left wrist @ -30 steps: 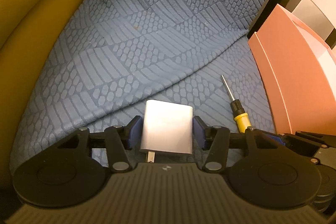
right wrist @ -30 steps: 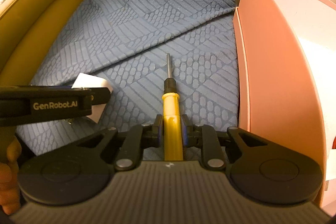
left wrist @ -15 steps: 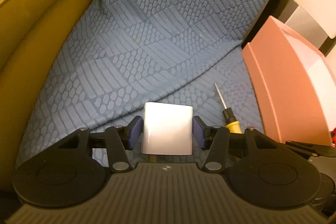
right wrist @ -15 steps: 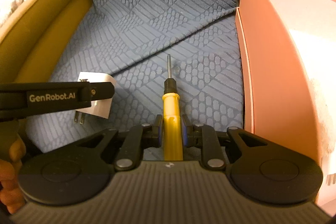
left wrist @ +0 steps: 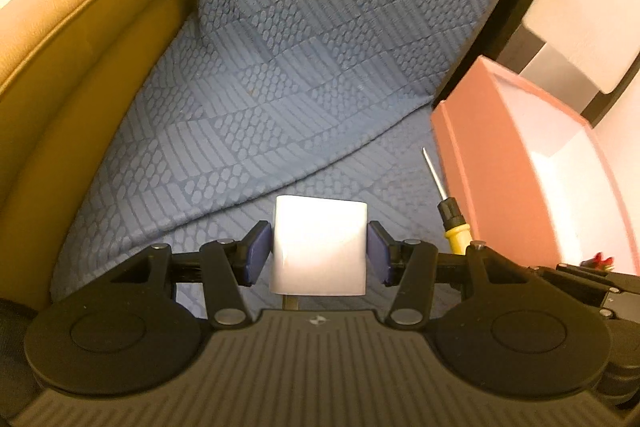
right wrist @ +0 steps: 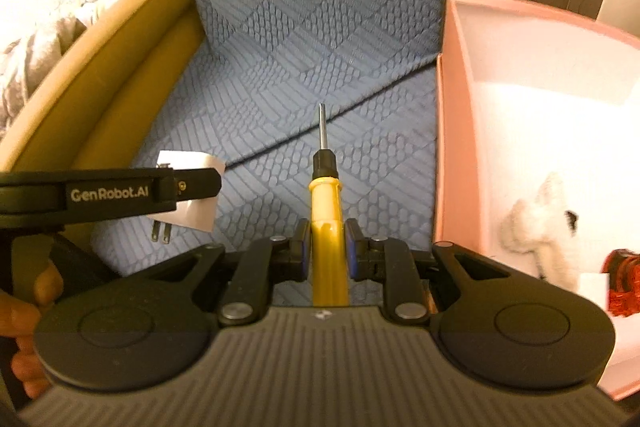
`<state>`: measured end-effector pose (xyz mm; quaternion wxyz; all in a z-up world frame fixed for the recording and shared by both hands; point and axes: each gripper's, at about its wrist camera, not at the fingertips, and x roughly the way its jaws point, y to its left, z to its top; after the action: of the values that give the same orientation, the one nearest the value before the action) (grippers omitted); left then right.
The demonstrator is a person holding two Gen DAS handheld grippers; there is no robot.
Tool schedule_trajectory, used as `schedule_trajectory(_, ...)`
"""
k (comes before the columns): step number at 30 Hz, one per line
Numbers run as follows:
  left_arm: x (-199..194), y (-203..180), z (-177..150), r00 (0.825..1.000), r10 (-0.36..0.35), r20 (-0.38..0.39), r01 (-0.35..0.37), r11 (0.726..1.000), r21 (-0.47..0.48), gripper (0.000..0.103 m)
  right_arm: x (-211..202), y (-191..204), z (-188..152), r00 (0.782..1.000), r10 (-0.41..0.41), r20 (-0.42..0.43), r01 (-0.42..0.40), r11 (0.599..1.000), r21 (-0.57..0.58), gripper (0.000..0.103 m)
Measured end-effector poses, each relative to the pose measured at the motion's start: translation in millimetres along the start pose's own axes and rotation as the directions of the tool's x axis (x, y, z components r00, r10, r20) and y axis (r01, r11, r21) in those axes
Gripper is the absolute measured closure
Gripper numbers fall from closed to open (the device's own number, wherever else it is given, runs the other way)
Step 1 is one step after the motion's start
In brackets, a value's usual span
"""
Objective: Organize rigid objects
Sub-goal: 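Lift the charger and screwdriver off the seat and carry them toward the pink box, then lower the charger and screwdriver into the pink box and open both grippers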
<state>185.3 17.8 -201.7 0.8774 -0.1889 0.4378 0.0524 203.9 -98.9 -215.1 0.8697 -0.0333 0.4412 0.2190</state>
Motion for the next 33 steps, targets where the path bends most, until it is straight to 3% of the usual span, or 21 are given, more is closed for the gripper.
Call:
schedule_trajectory(17, -68, -73, 16, 0.995, -0.082, 0.063, 0.081, 0.997, 0.014, 0.045, -97, -37, 38, 0.993, 0.009, 0.114, -0.012, 1.000, 0.026, 0.082)
schedule_trajectory(33, -94, -167, 51, 0.971, -0.174, 0.164, 0.163, 0.983, 0.081, 0.045, -167, -93, 59, 0.963, 0.006, 0.268, -0.021, 0.999, 0.050, 0.081)
